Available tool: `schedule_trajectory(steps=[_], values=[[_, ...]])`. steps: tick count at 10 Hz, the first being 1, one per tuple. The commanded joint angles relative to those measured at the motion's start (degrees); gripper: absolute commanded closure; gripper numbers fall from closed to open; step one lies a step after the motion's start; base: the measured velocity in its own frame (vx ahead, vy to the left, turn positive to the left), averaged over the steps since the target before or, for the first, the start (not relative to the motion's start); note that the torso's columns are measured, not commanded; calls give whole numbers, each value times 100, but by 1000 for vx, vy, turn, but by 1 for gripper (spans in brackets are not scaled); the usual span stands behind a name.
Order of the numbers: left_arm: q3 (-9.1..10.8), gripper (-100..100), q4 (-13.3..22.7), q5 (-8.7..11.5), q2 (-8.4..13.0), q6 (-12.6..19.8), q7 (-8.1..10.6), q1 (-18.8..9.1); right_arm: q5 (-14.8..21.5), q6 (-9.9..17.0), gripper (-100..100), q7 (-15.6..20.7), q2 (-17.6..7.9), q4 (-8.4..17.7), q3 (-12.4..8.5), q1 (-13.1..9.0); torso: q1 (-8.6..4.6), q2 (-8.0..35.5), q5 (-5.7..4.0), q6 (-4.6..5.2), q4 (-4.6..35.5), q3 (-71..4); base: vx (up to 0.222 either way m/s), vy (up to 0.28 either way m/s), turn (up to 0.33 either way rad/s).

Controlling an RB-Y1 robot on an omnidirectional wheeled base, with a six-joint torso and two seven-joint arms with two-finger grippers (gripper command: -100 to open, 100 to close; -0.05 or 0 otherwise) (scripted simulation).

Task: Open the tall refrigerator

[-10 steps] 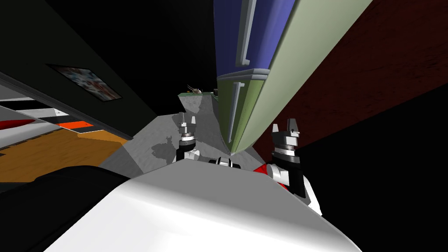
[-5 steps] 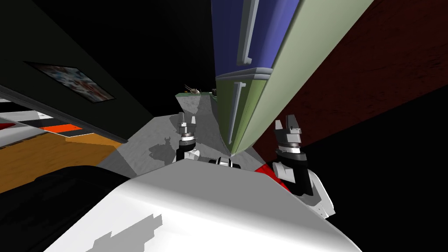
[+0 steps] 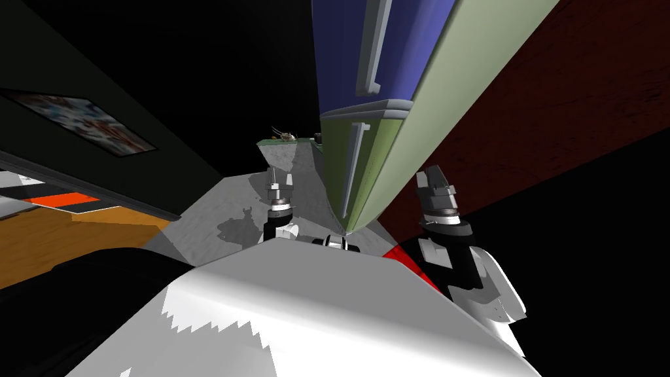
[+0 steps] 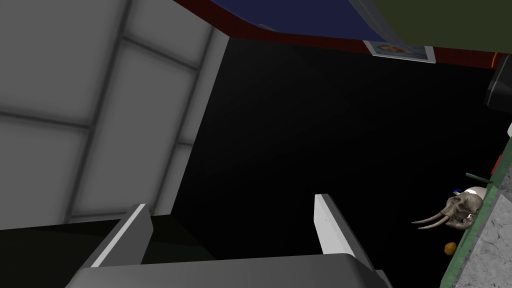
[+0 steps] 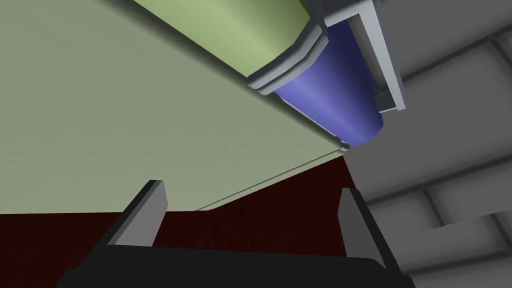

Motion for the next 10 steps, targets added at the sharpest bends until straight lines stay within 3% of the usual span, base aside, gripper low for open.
schedule_trajectory(steps=[1,5,7,10], values=[[0,0,0,0,0,0,0,0,322,-155,-100,93,-454,23,-258,-196,0,2,0,2,1,2,63,53,-93],[0,0,0,0,0,0,0,1,629,-301,-100,182,-986,63,-503,-395,1,-7,0,2,-1,-3,58,48,-63],[0,0,0,0,0,0,0,0,941,-447,-100,274,-1367,123,-751,-601,0,0,0,1,1,1,48,58,-84],[0,0,0,0,0,0,0,0,1099,-520,-100,320,-1763,163,-876,-708,-1,-7,0,1,-1,-3,51,48,-44]])
